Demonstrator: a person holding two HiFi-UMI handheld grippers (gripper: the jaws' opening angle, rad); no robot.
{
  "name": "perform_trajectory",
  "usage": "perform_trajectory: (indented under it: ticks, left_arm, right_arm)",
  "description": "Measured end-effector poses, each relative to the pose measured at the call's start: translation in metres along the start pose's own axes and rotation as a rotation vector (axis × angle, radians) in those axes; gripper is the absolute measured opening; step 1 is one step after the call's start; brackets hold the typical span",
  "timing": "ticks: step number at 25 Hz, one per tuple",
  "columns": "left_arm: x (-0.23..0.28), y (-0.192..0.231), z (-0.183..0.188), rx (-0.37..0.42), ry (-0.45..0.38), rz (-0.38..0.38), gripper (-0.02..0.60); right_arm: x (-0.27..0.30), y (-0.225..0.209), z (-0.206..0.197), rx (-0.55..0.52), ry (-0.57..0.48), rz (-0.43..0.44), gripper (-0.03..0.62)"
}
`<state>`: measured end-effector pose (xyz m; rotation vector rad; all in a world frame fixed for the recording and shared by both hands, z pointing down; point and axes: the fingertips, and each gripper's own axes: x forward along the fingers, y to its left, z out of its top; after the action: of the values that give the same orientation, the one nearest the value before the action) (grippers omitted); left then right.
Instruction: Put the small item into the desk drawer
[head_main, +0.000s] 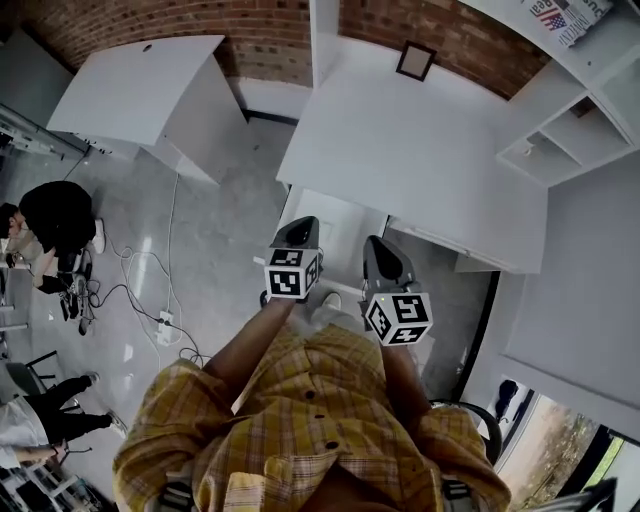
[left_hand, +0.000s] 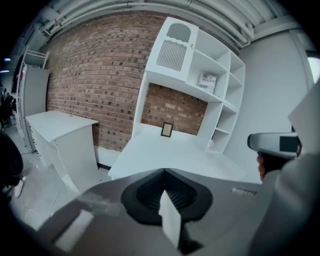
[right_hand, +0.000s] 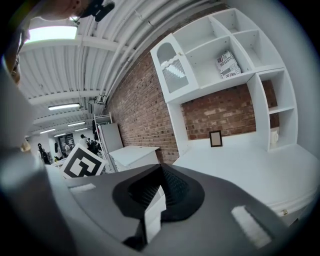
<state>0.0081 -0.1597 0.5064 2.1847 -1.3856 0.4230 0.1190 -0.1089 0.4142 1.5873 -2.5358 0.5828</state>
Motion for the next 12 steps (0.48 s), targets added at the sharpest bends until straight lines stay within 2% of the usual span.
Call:
perform_trajectory:
  ticks: [5, 12]
  left_arm:
    - [-0.028, -0.008, 0.032, 0.04, -0.092, -0.011, 0.002]
    - [-0.07, -0.034, 0.069, 0.137, -0.218, -0.026, 0.002]
  right_arm:
    - [-0.007, 0.01, 0.017, -0.026, -0.042, 0.009, -0.003]
    - [-0.019, 0.02, 0.041, -0.05, -0.091, 0.024, -0.003]
